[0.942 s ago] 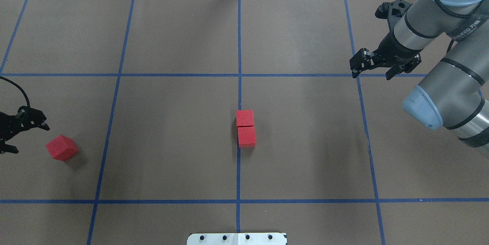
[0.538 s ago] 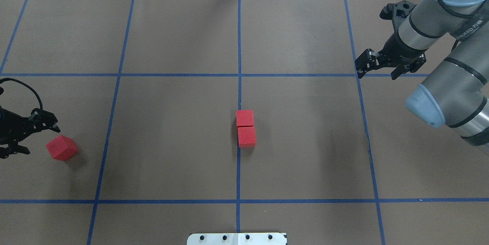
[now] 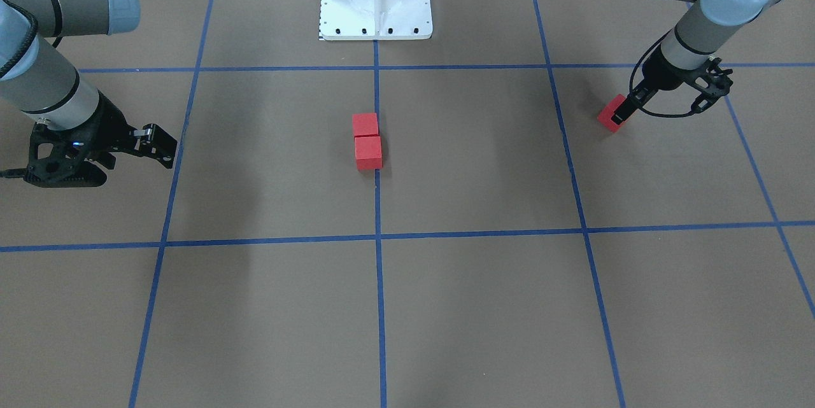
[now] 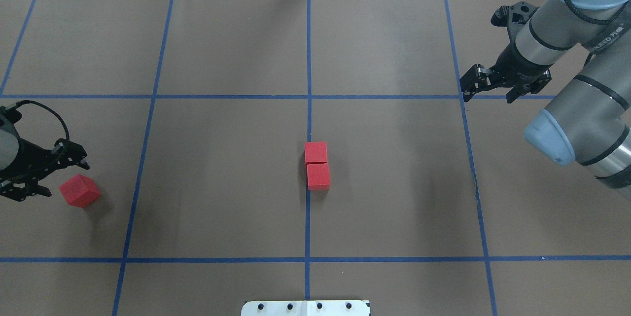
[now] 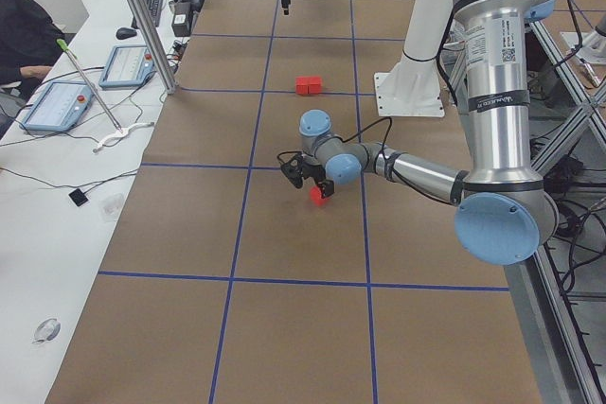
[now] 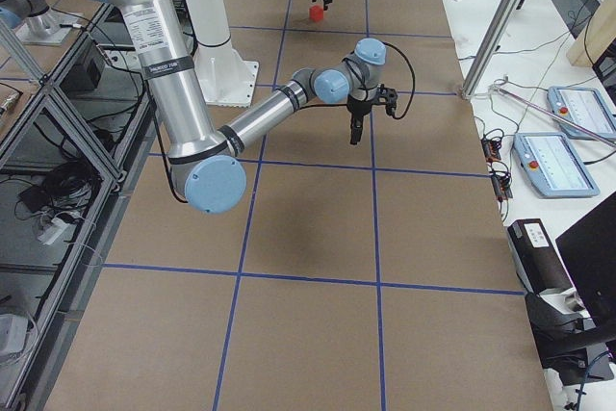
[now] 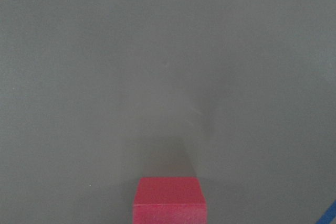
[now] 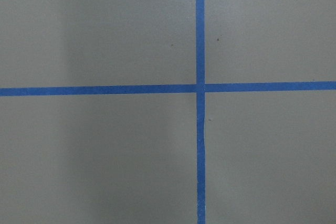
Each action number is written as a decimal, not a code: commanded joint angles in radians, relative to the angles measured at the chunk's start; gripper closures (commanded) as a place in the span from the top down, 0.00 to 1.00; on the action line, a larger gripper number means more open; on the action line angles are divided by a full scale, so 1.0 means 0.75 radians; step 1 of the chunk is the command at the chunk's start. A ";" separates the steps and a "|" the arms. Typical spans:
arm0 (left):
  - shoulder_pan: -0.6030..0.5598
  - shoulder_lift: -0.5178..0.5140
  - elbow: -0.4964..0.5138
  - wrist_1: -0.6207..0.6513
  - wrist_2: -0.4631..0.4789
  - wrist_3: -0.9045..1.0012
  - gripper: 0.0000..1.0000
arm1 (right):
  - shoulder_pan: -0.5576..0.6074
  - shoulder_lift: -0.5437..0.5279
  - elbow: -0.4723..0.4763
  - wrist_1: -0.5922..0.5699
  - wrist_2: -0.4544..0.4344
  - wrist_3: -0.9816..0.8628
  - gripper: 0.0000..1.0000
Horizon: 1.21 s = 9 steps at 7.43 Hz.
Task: Form red blocks into L shape at center
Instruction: 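Grasp the red cube nearest the left gripper and lift it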
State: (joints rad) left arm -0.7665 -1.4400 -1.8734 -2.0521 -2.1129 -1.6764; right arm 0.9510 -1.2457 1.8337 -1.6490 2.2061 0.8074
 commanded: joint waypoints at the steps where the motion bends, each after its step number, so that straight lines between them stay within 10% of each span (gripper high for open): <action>1: 0.038 -0.017 0.035 -0.005 0.005 -0.013 1.00 | 0.000 0.000 0.001 0.000 0.000 -0.001 1.00; 7: 0.059 -0.015 0.068 -0.007 0.007 -0.006 0.78 | 0.000 0.000 0.005 0.000 -0.002 0.001 1.00; 9: 0.061 -0.019 0.068 -0.005 0.005 -0.015 0.00 | 0.004 -0.002 0.005 0.000 -0.004 -0.001 1.00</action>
State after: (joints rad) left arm -0.7219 -1.4526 -1.8225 -2.0567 -2.1079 -1.6853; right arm 0.9527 -1.2466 1.8374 -1.6490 2.2039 0.8081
